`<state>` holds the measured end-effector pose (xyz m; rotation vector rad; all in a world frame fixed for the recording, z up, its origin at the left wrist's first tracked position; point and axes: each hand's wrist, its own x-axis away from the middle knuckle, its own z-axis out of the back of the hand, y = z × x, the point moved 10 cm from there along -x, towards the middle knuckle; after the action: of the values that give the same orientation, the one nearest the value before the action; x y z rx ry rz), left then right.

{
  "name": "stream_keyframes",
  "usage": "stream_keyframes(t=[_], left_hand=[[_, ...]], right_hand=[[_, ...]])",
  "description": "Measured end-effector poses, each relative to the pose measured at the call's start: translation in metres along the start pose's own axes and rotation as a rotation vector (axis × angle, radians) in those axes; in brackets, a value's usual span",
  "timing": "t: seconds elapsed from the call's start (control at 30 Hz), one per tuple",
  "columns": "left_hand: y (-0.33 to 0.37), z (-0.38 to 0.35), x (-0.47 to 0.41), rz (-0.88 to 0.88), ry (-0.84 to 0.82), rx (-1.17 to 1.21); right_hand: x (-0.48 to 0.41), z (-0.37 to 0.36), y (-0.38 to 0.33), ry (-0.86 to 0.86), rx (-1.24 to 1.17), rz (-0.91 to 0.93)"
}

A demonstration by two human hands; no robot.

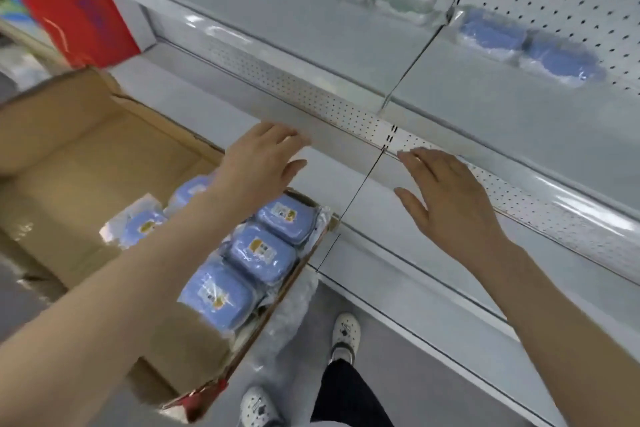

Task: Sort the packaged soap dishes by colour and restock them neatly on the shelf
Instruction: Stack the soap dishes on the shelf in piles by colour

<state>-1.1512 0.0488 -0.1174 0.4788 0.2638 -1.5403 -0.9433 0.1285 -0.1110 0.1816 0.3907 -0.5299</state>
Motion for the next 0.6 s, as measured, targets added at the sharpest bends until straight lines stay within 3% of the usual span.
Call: stream_keyframes(t=[0.13, 0.27, 0.4, 0.6], left_hand=[[-0.053, -0.023, 0.115, 0.256, -0.080, 0.021], [-0.065, -0.063, 0.215, 0.453, -0.264, 0.081], [-0.055, -0.097, 0.264, 0.494, -0.372, 0.111], [-0.051, -0.121, 0.280, 0.520, -0.458, 0.119]], right_hand=[[0.027, -0.076, -0.083, -0.142, -0.155, 0.043], [0.037, -0.146, -0.147, -0.373, -0.249, 0.039], [0.030, -0.199, -0.181, -0.552, -0.279, -0.004], [0.019, -0.247, -0.210, -0.686, -0.183, -0.002]])
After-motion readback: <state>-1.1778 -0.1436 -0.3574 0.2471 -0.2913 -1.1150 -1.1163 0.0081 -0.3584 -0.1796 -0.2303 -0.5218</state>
